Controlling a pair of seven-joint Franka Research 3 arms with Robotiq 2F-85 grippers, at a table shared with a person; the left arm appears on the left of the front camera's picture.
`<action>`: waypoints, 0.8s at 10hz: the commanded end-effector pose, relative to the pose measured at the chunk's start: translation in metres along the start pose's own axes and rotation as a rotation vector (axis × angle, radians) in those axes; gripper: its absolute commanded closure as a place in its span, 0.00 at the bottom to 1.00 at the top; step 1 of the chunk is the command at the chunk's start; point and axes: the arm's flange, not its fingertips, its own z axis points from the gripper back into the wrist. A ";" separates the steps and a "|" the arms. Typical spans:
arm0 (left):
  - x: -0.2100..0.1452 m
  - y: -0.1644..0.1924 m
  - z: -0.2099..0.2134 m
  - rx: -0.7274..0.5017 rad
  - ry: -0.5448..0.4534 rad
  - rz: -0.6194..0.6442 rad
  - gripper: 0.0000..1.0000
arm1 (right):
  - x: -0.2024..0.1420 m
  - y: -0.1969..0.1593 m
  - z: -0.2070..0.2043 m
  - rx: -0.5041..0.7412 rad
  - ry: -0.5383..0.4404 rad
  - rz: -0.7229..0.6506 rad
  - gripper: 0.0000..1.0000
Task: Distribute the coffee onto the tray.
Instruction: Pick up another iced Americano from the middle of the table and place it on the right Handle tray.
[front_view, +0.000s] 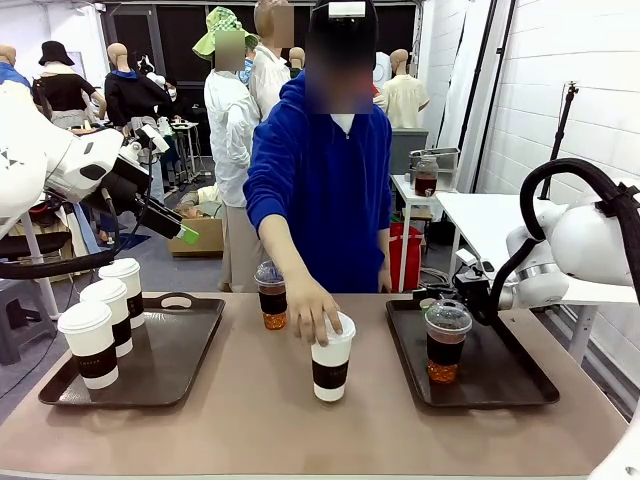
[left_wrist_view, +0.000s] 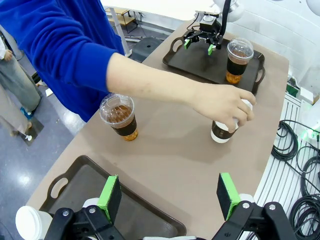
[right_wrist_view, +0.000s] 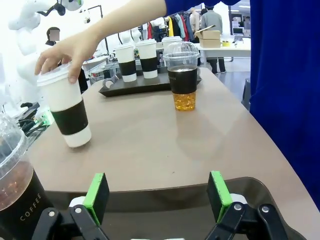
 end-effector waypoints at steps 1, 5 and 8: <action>-0.001 0.001 0.000 -0.009 -0.002 0.002 0.00 | -0.001 0.002 0.002 -0.002 -0.003 0.008 0.00; -0.001 0.001 0.000 -0.009 -0.002 0.002 0.00 | -0.001 0.002 0.002 -0.002 -0.003 0.008 0.00; -0.001 0.001 0.000 -0.009 -0.002 0.002 0.00 | -0.001 0.000 0.003 -0.005 -0.001 0.000 0.00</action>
